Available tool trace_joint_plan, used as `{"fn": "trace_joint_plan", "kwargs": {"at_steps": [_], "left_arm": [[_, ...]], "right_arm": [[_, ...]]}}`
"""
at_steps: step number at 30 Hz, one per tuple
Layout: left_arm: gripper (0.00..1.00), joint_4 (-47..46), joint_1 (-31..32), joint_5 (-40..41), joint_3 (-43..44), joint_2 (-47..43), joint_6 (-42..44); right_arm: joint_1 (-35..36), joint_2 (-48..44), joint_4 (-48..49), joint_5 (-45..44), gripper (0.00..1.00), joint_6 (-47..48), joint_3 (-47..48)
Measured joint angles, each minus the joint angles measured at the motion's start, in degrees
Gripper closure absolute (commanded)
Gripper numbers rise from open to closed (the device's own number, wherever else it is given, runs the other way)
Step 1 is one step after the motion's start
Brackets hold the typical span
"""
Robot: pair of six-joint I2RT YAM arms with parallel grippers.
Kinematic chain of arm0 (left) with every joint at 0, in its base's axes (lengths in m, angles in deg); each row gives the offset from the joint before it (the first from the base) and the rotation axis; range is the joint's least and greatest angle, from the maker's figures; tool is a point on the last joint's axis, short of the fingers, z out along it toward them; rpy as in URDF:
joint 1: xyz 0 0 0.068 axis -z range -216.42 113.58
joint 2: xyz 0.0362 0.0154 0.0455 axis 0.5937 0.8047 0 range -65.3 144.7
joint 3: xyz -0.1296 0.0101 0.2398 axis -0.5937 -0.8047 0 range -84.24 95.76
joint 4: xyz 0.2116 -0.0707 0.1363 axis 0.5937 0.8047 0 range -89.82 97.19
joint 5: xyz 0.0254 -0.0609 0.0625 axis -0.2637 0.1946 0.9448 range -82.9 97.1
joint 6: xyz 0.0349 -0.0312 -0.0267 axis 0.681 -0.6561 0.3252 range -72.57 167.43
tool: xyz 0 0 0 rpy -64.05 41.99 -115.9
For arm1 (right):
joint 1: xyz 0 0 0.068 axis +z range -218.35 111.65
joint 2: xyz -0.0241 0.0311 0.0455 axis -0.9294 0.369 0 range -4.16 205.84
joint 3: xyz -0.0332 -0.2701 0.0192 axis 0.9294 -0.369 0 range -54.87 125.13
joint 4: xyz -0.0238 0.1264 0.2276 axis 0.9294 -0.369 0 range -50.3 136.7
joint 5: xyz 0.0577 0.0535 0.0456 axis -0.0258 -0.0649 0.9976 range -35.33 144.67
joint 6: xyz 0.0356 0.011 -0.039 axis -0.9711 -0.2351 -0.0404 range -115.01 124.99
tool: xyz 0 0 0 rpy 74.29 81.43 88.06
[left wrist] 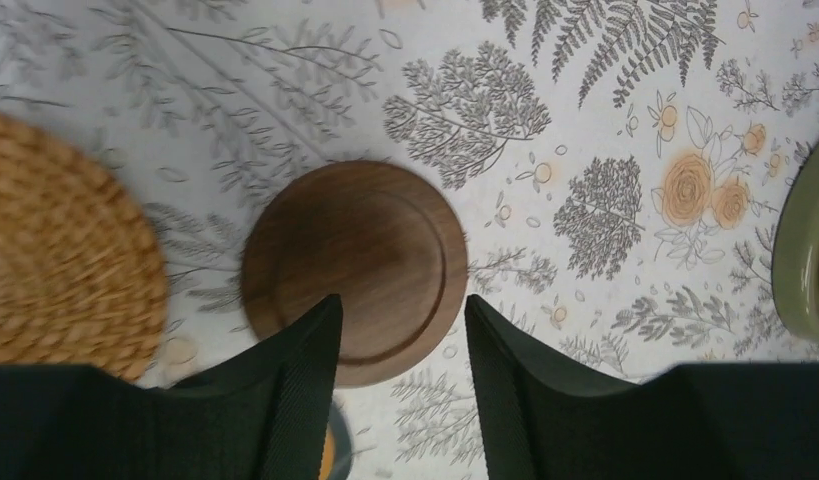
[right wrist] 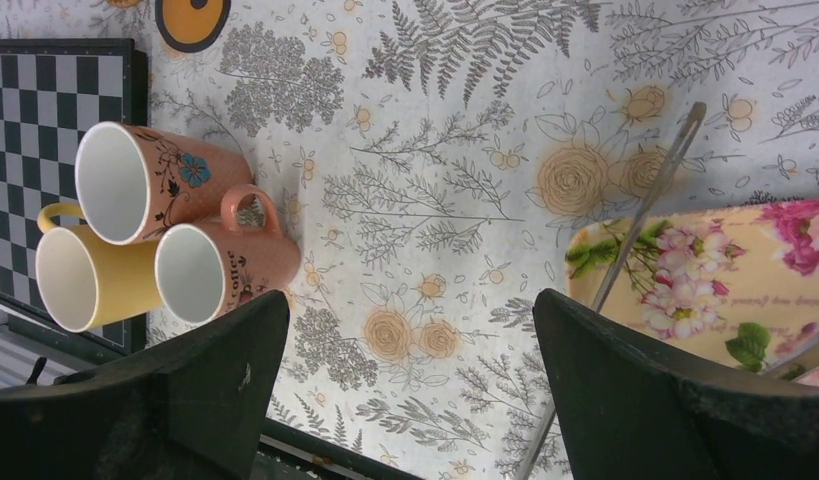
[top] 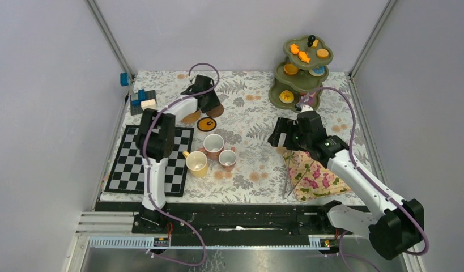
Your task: Serve the afternoon tea
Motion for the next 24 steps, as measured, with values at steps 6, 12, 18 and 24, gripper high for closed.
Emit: {"fn": "trace_joint_plan", "kwargs": {"at_steps": [6, 12, 18, 24], "left_arm": [[0.58, 1.2, 2.9, 3.2, 6.3, 5.8, -0.9], [0.58, 0.5, 3.4, 3.5, 7.9, 7.9, -2.7], [0.57, -1.4, 4.2, 0.9, 8.0, 8.4, -4.1], [0.54, -5.2, 8.0, -5.7, 8.1, 9.6, -6.3]], "right_arm": [[-1.5, -3.1, -0.3, 0.5, 0.02, 1.0, -3.2], [-3.1, -3.8, -1.0, 1.2, 0.02, 2.8, -3.3], [-3.7, -4.6, -1.4, 1.3, 0.02, 3.8, -3.3], [-4.1, -6.2, -1.7, 1.0, 0.02, 4.0, -3.6]]}}
